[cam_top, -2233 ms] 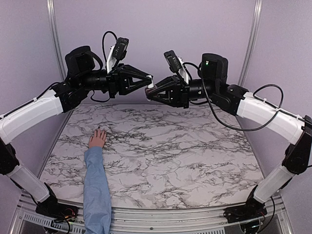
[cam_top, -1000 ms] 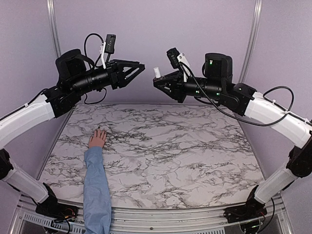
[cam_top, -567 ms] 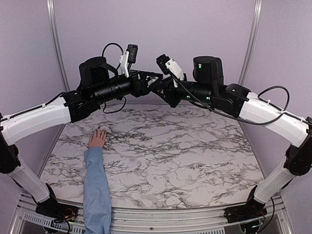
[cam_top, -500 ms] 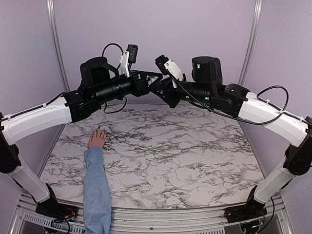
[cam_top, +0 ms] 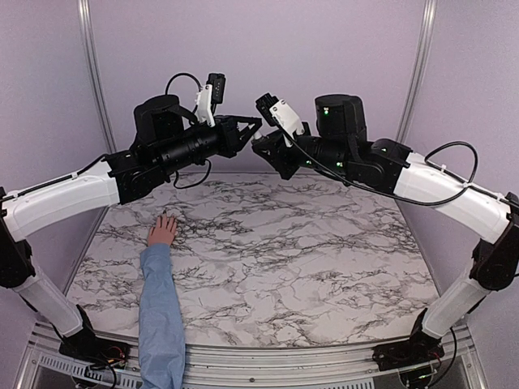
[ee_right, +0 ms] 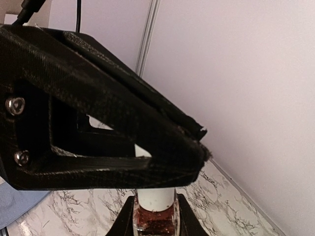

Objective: Paint the nails
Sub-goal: Screw the nail polish bottle.

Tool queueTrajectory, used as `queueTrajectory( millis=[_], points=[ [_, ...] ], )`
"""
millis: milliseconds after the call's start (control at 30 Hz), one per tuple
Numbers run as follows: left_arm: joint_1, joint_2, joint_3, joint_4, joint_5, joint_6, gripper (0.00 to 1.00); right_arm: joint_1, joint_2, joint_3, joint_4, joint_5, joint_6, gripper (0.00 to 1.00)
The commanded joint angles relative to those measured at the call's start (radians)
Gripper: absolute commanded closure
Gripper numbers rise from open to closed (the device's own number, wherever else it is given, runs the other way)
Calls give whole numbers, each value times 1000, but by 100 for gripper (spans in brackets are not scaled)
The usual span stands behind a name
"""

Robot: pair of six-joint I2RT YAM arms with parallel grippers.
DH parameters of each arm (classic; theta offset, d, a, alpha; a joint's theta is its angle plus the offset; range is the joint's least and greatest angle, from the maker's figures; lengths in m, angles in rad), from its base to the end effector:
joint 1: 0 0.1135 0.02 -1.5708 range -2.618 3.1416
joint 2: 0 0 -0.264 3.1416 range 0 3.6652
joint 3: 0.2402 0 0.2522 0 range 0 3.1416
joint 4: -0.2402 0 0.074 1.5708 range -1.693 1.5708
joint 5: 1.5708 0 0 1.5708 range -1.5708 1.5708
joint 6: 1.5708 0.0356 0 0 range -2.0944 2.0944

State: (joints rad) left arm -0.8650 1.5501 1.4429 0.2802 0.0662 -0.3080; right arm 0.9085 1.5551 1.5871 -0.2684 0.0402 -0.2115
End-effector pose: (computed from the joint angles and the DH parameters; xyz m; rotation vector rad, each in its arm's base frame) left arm 0.2398 -0.2850 0.4297 0.4615 1.4025 -1.0122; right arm 0.2258 0.2872 0.4196 -0.9478 1.5664 0.4578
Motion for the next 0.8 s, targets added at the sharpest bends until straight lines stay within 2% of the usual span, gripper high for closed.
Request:
queueTrajectory(
  millis=[0, 367, 767],
  points=[
    [0, -1, 26, -9, -12, 10, 100, 11, 3, 53, 14, 22, -13, 100],
    [30, -11, 16, 0, 190, 16, 100, 5, -35, 25, 69, -98, -5, 100],
    [71, -25, -6, 22, 375, 31, 100, -51, -64, 11, 124, -393, 87, 100]
  ],
)
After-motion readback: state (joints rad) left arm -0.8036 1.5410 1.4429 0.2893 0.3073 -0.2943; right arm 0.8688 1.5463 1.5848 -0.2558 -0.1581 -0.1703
